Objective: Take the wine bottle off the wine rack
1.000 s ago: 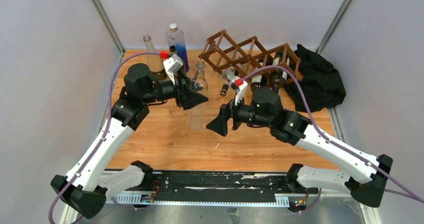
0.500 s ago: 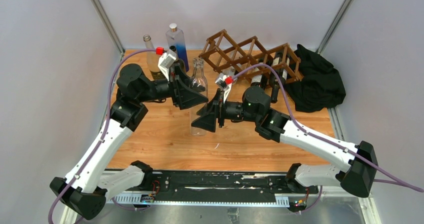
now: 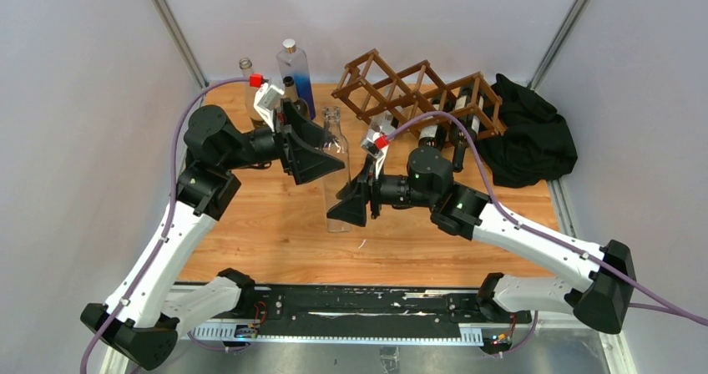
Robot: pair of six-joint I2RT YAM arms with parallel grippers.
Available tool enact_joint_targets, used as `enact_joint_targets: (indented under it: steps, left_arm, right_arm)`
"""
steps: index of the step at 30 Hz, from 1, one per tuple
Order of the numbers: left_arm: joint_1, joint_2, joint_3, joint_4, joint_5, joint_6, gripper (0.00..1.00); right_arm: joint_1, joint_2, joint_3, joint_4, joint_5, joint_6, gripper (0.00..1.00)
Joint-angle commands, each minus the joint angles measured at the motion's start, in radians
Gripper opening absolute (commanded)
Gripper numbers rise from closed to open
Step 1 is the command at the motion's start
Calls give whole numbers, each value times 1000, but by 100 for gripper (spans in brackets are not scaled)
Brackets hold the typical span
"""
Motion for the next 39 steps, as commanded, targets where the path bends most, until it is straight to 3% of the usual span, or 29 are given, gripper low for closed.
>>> enact_joint_targets:
  steps: [1, 10, 17, 22, 23, 27, 28, 29, 39]
  left_arm:
    - [15, 15, 64, 37, 24, 7, 88]
    - [50, 53, 102, 18, 55, 10, 67]
    - [50, 57, 99, -139, 24, 150, 27]
    - [50, 64, 96, -231, 17, 234, 28]
    - [50, 67, 99, -251, 17, 252, 25]
    - [63, 79, 124, -325, -36, 377, 0]
    - [73, 83, 129, -327, -43, 398, 0]
    - [86, 88, 135, -325, -46, 417, 0]
    - [284, 182, 236, -293, -9, 535, 0]
  right_arm:
    - [1, -33, 3, -82, 33, -65, 0]
    - [19, -49, 20, -194, 56, -138, 0]
    - [26, -42, 36, -186, 65, -145, 0]
    - [40, -12, 58, -213, 84, -165, 1]
    - [40, -7, 61, -225, 98, -162, 11]
    - [40, -3, 84, -305, 214, -147, 73]
    - [39, -7, 83, -316, 231, -146, 85]
    - [39, -12, 77, -319, 243, -143, 89]
    - [36, -68, 1, -384, 335, -141, 93]
